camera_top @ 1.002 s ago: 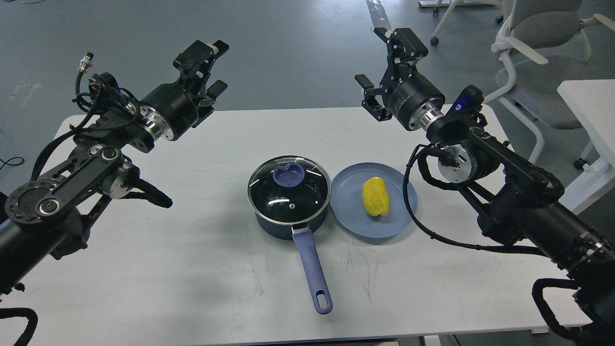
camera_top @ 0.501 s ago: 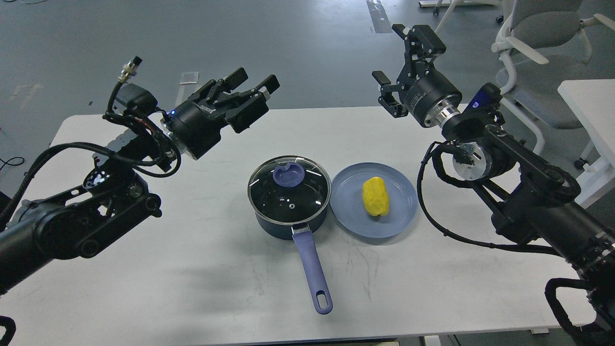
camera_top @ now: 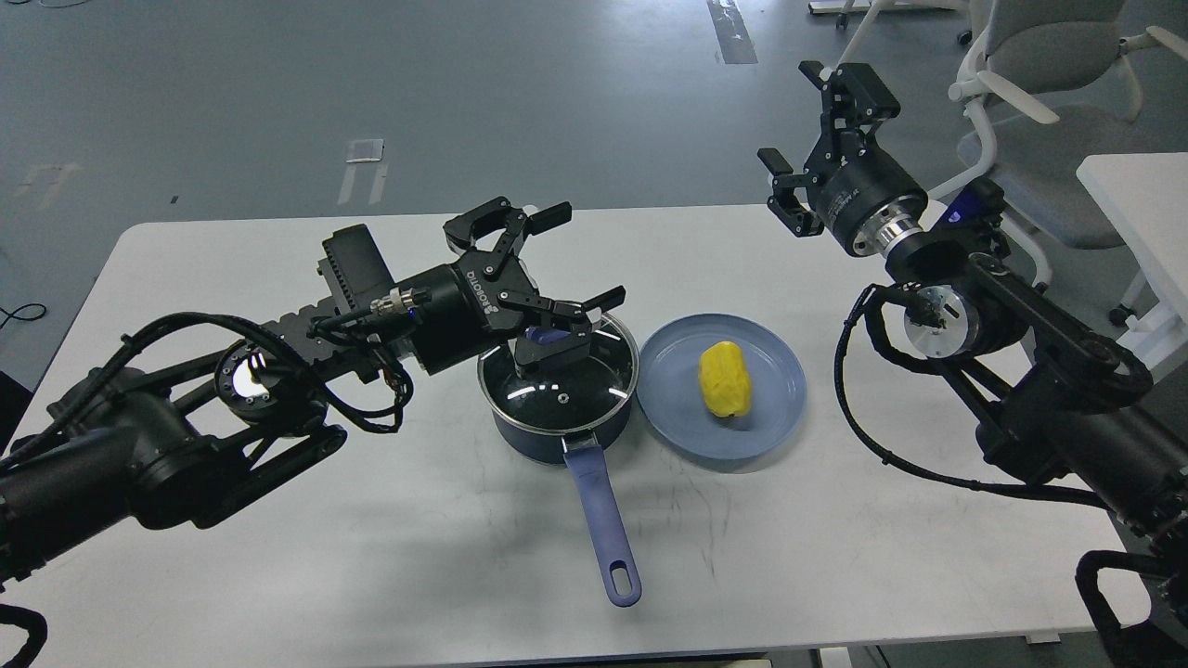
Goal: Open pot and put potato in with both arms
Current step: 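Move the left gripper over the pot lid toward its blue knob, then lower the left gripper and grasp the blue knob of the glass lid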
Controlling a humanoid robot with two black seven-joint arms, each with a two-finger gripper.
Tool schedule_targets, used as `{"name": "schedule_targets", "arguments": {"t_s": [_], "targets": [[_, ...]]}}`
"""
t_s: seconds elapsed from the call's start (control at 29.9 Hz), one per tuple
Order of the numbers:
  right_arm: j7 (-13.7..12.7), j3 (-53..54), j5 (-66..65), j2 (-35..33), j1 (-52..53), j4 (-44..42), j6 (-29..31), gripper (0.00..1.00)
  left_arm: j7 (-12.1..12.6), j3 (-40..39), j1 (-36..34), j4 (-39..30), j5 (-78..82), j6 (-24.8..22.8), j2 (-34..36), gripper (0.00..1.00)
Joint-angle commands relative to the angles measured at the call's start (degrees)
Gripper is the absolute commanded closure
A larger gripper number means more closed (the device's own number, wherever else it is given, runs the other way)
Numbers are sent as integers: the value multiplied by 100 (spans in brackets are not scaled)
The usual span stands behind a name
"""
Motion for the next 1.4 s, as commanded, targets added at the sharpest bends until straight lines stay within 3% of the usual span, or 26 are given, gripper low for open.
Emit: {"name": "schedule_targets", "arguments": {"t_s": [0.0, 0.33, 0.57, 1.37], "targets": [[0, 80, 7, -95, -72, 1, 4, 0, -12, -3, 48, 4, -4, -4, -36, 2], [0, 115, 16, -263, -196, 1, -5, 0, -21, 225, 206, 170, -30, -4, -475, 2], [0, 159, 16, -350, -196, -8, -5, 0, -30, 234, 294, 1294, -92, 180, -897, 3], [-9, 221, 16, -368, -160, 18, -23, 0, -83, 472, 268, 1383, -751, 330, -801, 3]]}}
